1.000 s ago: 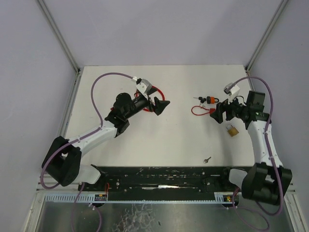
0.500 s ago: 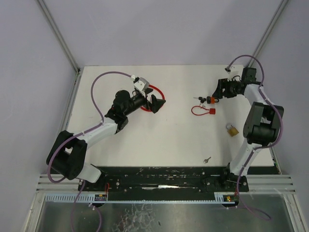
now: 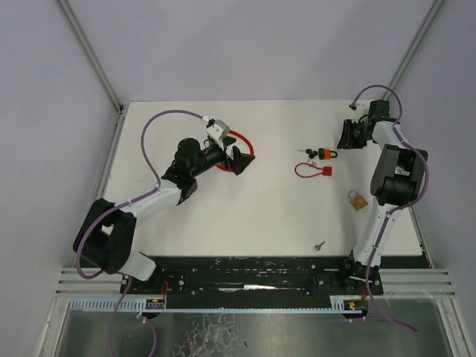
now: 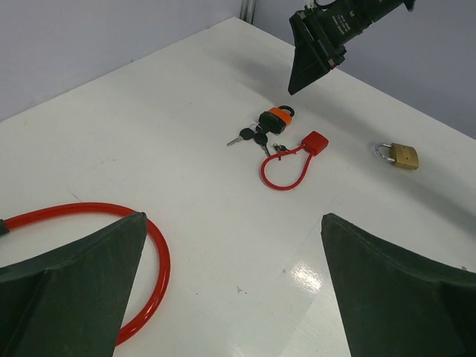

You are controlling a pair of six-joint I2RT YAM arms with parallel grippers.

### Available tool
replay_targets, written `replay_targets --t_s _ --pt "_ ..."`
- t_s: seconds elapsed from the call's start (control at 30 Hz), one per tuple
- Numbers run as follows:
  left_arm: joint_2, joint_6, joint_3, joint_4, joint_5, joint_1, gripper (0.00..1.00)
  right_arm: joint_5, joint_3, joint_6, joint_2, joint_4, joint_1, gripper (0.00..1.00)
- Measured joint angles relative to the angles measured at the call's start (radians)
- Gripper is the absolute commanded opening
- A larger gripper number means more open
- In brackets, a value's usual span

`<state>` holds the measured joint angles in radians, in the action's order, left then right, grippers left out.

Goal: Lock with the key

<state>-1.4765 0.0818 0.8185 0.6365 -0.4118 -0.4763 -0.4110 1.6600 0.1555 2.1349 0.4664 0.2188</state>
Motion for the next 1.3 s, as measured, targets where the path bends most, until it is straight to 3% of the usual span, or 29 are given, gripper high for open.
replay_targets --t_s 0.73,1.3 --pt "-0.023 0.022 0.000 0.006 -0.035 0.010 1.00 0.017 0.111 -0.006 0.132 0.083 -0.016 0.25" --pt "-0.023 0.031 0.000 0.006 -0.048 0.013 1.00 0.016 0.118 0.020 0.137 0.110 -0.031 0.28"
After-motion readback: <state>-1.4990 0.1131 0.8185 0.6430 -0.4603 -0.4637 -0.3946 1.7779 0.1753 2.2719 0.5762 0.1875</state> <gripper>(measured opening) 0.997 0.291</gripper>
